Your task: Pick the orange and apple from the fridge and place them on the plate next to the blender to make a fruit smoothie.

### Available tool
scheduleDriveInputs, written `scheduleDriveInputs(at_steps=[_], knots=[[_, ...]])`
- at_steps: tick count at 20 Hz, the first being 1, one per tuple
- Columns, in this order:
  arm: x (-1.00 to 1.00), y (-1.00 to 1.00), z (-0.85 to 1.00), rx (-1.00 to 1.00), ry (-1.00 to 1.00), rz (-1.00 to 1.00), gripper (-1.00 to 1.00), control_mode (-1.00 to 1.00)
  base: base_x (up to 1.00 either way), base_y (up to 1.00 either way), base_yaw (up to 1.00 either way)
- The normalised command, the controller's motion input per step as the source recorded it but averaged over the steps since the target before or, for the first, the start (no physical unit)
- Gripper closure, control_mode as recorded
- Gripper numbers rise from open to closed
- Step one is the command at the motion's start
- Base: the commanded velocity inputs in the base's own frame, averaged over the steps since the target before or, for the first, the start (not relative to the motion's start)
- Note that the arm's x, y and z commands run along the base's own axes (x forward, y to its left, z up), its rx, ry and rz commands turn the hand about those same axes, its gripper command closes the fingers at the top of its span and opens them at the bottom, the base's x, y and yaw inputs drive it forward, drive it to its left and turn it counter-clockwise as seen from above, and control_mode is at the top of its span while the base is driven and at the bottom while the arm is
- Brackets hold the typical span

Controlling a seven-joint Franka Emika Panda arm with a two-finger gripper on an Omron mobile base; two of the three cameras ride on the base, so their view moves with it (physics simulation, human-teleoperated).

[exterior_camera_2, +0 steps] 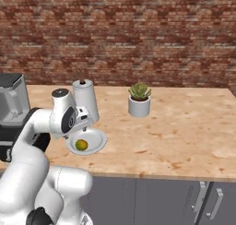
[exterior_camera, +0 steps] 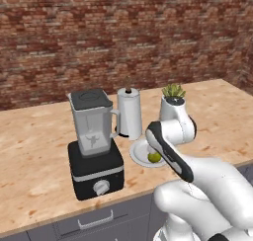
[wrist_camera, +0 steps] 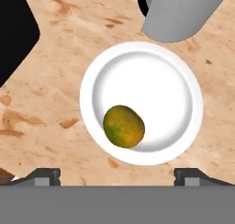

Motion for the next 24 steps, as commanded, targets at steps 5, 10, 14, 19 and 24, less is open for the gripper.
scheduleDriveInputs(at_steps=[5,10,14,19,24], knots=[[-0.95,-0.03,0.03,0.03,-0.21,0.00,-1.00,-1.00,0.00,0.00,0.00],[-0.30,-0.01,0.12,0.10,-0.09,-0.10,-1.00,-1.00,0.00,0.00,0.00],[-0.07,-0.14,0.04,0.10,0.00,-0.14,-1.00,-1.00,0.00,0.00,0.00],[-0.03,0.00,-0.01,0.00,0.02,-0.02,-1.00,-1.00,0.00,0.00,0.00],[-0.23,0.00,0.00,0.04,-0.02,-0.10,-1.00,1.00,-0.24,0.00,-0.19]])
